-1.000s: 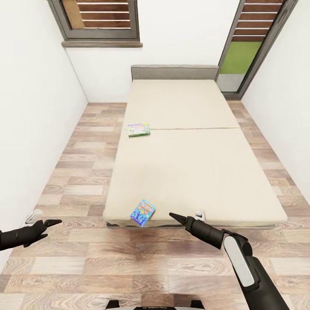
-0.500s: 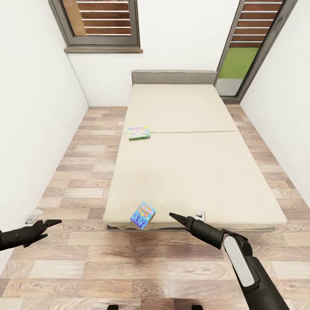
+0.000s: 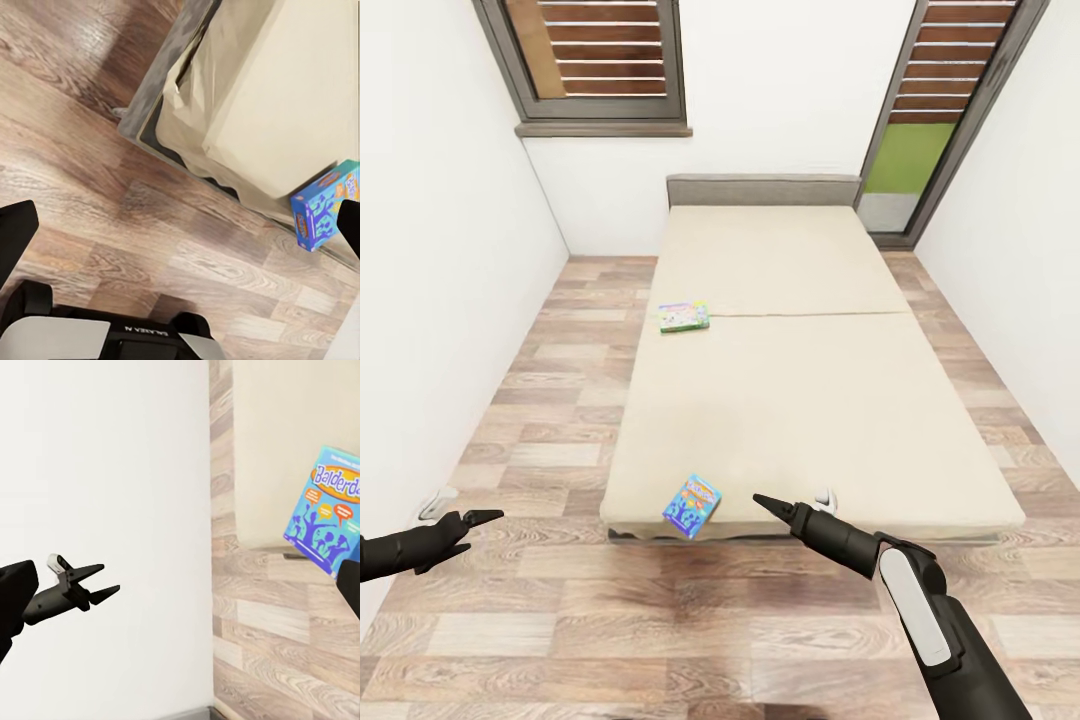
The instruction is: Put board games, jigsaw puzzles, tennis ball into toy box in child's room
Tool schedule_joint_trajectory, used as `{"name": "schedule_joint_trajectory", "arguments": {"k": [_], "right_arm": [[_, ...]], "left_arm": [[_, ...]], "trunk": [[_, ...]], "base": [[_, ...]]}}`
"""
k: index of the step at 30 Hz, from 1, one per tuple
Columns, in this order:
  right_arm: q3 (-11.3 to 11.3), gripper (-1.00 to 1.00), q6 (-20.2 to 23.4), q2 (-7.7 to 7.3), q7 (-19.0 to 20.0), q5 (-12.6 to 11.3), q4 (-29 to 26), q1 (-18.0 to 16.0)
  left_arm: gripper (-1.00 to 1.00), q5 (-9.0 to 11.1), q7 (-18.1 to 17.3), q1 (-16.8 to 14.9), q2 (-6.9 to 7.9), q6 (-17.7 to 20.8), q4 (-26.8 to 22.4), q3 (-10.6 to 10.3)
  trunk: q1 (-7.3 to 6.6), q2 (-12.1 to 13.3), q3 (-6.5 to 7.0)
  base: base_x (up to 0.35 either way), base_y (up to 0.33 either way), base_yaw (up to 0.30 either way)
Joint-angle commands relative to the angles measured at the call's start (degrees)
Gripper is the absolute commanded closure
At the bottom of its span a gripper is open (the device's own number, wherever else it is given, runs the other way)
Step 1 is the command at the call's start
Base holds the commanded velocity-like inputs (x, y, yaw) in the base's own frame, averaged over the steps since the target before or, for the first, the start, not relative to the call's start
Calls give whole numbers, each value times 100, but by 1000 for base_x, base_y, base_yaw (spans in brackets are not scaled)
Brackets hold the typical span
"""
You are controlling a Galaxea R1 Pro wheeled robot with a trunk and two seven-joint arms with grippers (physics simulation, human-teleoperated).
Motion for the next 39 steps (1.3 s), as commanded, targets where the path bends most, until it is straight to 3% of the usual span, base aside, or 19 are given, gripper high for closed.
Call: {"name": "schedule_joint_trajectory", "arguments": {"k": [1, 39], "right_arm": [[-7, -100, 35, 0, 5, -14, -1, -3], [-22, -100, 34, 0, 5, -27, -1, 23]], "left_arm": [[-100, 12, -7, -4, -1, 45, 0, 12], [-100, 3, 6, -4, -1, 45, 0, 12]], "trunk": [[1, -3, 6], [1, -3, 367]], "base": [[0, 0, 0], [0, 0, 0]]}}
